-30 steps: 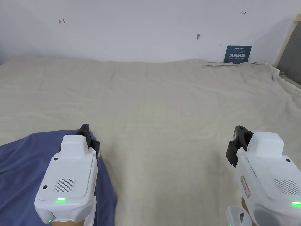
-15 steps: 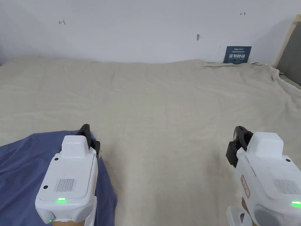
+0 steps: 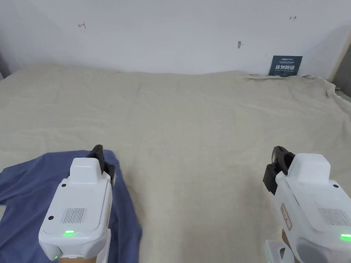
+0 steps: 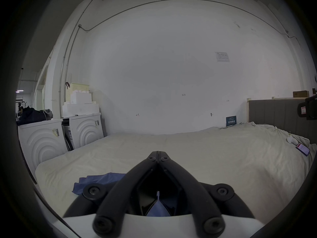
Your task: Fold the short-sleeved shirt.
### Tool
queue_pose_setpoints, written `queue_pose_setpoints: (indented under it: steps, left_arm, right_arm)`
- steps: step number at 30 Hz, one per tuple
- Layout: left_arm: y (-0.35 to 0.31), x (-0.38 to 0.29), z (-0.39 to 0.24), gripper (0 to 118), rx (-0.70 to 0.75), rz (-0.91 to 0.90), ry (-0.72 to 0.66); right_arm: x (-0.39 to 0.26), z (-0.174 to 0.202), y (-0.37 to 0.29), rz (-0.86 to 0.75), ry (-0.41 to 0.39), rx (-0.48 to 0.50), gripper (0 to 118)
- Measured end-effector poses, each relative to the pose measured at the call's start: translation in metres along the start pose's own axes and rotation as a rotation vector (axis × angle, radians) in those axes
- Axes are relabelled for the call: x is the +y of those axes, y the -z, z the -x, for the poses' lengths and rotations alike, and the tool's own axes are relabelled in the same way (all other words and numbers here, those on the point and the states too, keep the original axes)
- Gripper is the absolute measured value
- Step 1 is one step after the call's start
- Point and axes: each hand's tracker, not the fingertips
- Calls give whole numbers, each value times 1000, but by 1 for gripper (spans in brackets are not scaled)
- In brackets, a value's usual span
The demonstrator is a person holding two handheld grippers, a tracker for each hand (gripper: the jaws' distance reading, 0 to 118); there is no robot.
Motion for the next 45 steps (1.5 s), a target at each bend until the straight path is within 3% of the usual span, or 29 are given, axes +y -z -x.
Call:
queue_pose_setpoints:
  steps: [29, 38, 45]
  left_arm:
    - [-96, -9, 181, 0, 443, 51, 49]
    - [-99, -14, 195, 0, 457, 81, 58]
    - [-78, -12, 190, 0, 371, 102, 29]
  right_arm:
    - [7, 185, 30, -15, -39, 460, 0]
    - [5, 201, 26, -16, -56, 497, 0]
    - [6, 193, 34, -9, -58, 476, 0]
